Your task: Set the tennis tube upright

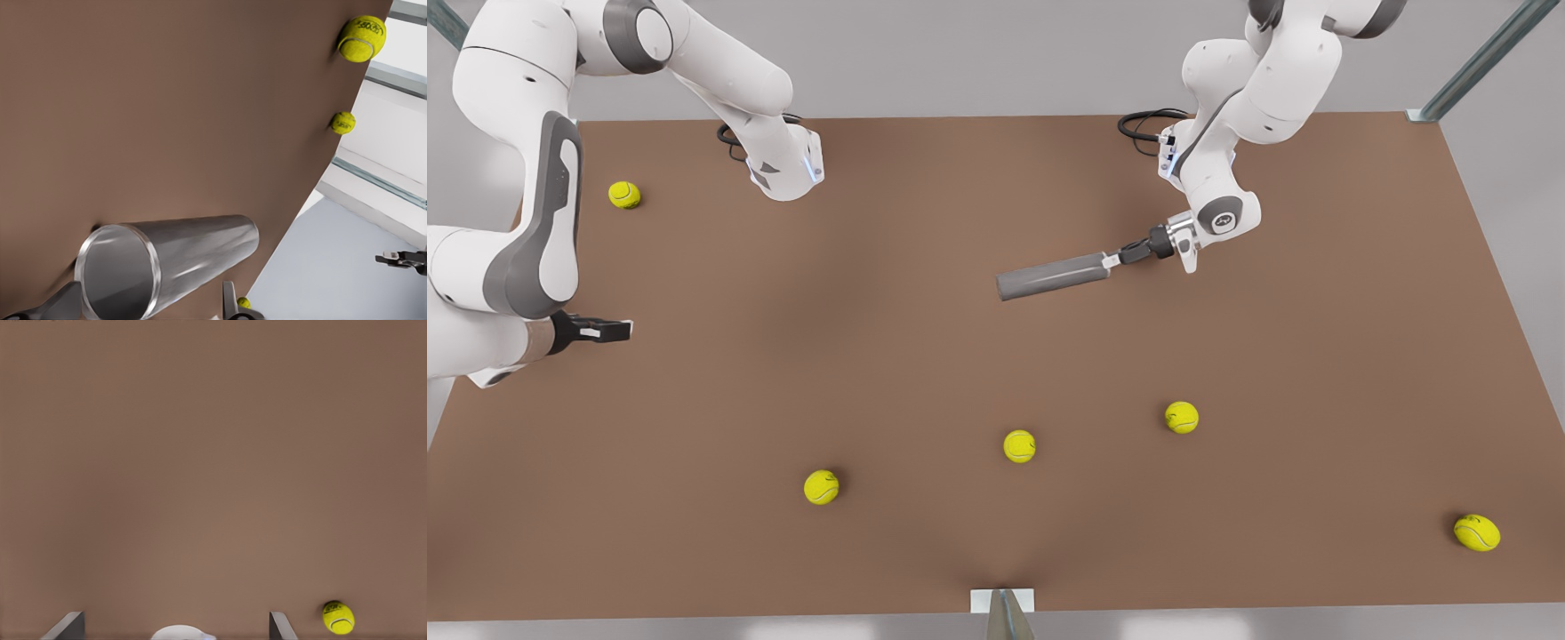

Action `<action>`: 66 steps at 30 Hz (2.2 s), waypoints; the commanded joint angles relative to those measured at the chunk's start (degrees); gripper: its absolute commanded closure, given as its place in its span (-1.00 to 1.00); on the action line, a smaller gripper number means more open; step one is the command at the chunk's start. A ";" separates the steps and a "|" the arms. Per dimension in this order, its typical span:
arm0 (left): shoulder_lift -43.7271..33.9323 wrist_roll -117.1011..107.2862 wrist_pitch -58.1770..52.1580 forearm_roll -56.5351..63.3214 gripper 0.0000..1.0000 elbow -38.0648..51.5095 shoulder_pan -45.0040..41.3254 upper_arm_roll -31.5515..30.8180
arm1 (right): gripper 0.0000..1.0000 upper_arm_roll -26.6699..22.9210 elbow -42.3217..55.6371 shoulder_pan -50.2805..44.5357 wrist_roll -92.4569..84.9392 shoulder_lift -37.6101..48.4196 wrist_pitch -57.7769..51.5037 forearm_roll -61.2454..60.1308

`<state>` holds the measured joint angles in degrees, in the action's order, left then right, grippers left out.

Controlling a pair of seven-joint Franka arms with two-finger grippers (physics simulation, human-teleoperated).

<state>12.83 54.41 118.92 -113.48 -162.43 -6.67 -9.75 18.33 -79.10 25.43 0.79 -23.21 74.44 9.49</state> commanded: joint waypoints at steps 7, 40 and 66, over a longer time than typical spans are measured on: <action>0.09 -0.01 0.00 -1.21 -1.00 1.15 -0.09 -0.09 | -1.00 0.04 0.00 -0.11 0.35 -0.43 -0.09 -0.26; 2.37 -0.09 -0.26 -3.50 -0.33 4.84 -0.88 -4.04 | -1.00 0.04 0.00 -1.08 0.00 -0.52 -0.70 0.00; -3.34 -0.09 -0.26 -3.15 0.30 5.02 -0.89 -5.63 | -1.00 0.04 0.00 -0.90 0.09 -0.87 -1.05 -0.09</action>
<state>9.49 54.32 118.65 -116.75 -157.05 -7.51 -15.59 18.37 -79.10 24.52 0.96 -24.09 73.39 9.41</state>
